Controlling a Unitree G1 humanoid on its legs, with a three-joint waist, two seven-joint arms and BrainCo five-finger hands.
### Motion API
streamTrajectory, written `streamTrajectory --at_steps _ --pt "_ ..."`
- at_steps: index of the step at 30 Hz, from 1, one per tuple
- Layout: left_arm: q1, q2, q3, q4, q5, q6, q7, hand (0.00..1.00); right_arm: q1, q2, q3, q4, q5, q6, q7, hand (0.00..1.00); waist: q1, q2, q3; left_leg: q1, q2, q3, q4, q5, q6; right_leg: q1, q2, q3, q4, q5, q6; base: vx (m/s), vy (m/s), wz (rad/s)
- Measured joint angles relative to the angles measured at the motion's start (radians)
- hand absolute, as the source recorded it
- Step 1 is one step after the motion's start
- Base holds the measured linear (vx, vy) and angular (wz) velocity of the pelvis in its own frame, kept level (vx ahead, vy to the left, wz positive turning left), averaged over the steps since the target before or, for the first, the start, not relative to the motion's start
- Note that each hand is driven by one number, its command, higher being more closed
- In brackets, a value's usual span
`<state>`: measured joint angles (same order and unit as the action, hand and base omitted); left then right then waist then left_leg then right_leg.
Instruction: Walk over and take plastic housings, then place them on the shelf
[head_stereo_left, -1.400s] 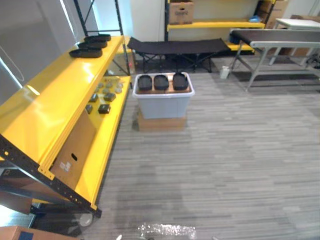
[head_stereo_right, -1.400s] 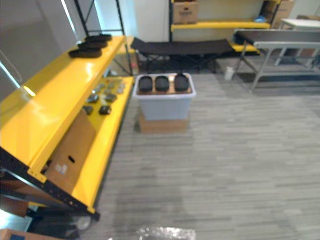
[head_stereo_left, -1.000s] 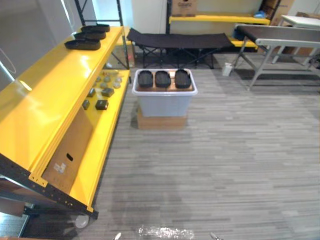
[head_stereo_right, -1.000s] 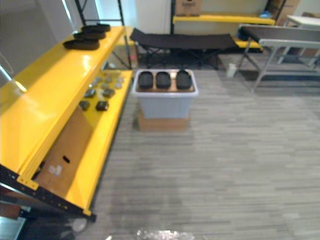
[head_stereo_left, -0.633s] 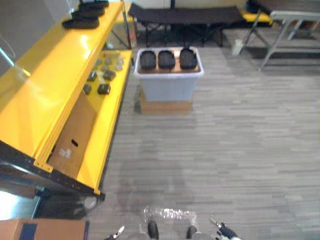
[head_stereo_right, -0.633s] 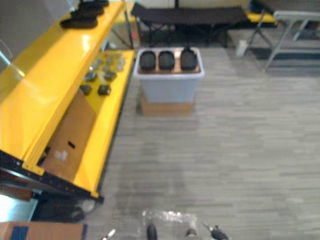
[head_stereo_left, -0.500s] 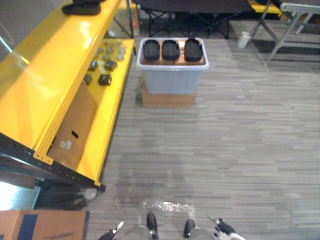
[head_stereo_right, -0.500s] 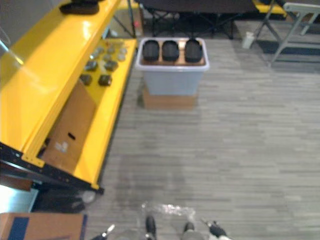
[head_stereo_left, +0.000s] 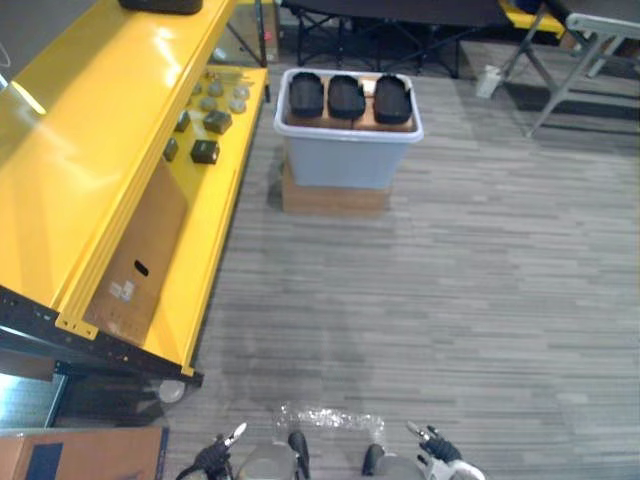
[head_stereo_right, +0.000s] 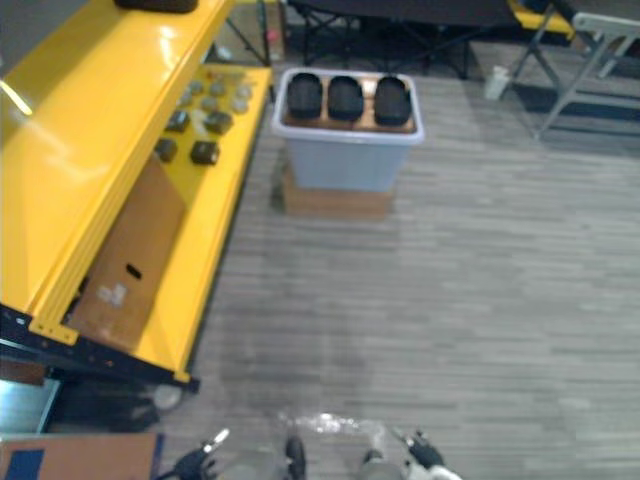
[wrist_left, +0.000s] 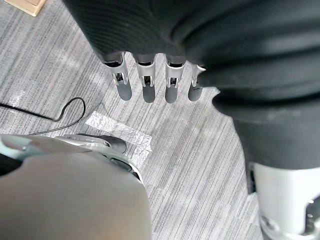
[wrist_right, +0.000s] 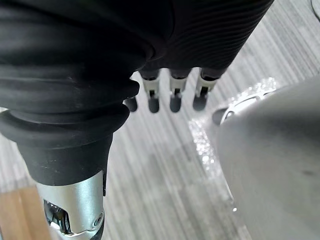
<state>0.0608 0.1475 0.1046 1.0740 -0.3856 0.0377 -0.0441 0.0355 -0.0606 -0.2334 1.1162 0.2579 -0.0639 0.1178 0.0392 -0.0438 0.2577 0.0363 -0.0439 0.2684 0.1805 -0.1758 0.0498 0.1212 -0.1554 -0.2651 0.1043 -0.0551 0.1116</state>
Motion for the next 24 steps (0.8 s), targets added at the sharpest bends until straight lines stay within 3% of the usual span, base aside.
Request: streamTrajectory --at_steps 9,11,13,15,16,18,20,24 --pt "0.064 -0.024 0.004 0.001 0.0 -0.012 0.001 0.0 0.012 -0.015 0.025 0.0 -0.036 0.003 0.014 0.0 0.003 0.026 -0.041 0.03 0.007 0.016 0.039 -0.018 0.014 0.029 -0.004 0.023 0.009 -0.028 0.009 -0.09 0.013 -0.06" --pt "0.07 -0.028 0.009 0.001 0.001 -0.012 0.002 0.0 0.022 -0.019 0.024 0.0 -0.029 0.011 0.014 0.0 0.005 0.021 -0.053 0.025 0.007 0.016 0.046 -0.022 0.021 0.019 -0.008 0.024 0.025 -0.045 0.011 -0.13 0.043 0.02" --pt "0.07 -0.025 0.013 -0.002 0.019 -0.01 -0.001 0.0 0.029 -0.022 0.014 -0.002 0.013 0.034 0.015 0.0 0.001 0.018 -0.059 -0.025 0.014 0.013 0.137 -0.057 0.044 -0.028 -0.022 0.023 0.095 -0.076 0.031 -0.1 0.068 0.04" --pt "0.065 -0.021 0.012 -0.002 0.043 -0.005 0.002 0.0 0.038 -0.026 -0.022 -0.008 0.033 0.05 0.016 0.0 -0.006 0.029 -0.053 -0.082 0.058 0.003 0.288 -0.153 0.056 -0.07 -0.02 0.028 0.232 -0.13 0.077 -0.06 0.121 -0.01" --pt "0.07 -0.013 0.01 0.0 0.049 0.005 0.005 0.0 0.047 -0.022 -0.034 -0.008 0.036 0.066 0.018 0.0 -0.005 0.023 -0.045 -0.071 0.065 0.0 0.311 -0.177 0.06 -0.091 -0.02 0.058 0.31 -0.136 0.062 -0.03 0.122 0.01" --pt "0.063 0.0 0.009 0.0 0.052 0.02 0.007 0.0 0.073 -0.019 -0.045 0.009 0.035 0.091 0.028 0.0 -0.008 0.002 -0.044 -0.056 0.08 -0.011 0.311 -0.185 0.058 -0.112 -0.004 0.064 0.304 -0.146 0.042 -0.03 0.093 0.13" --pt "0.059 0.001 0.01 0.0 0.068 0.035 0.007 0.0 0.097 -0.015 -0.067 0.04 0.03 0.116 0.038 0.0 -0.007 0.003 -0.045 -0.057 0.104 -0.011 0.31 -0.189 0.047 -0.149 0.022 0.088 0.227 -0.138 0.045 -0.03 0.077 -0.02" --pt "0.054 0.0 0.013 -0.001 0.086 0.039 0.005 0.0 0.135 0.01 -0.165 0.049 -0.003 0.149 0.06 0.0 -0.031 0.009 -0.046 -0.059 0.118 -0.003 0.308 -0.211 0.033 -0.226 0.045 0.107 0.09 -0.021 0.047 0.12 0.037 -0.13"
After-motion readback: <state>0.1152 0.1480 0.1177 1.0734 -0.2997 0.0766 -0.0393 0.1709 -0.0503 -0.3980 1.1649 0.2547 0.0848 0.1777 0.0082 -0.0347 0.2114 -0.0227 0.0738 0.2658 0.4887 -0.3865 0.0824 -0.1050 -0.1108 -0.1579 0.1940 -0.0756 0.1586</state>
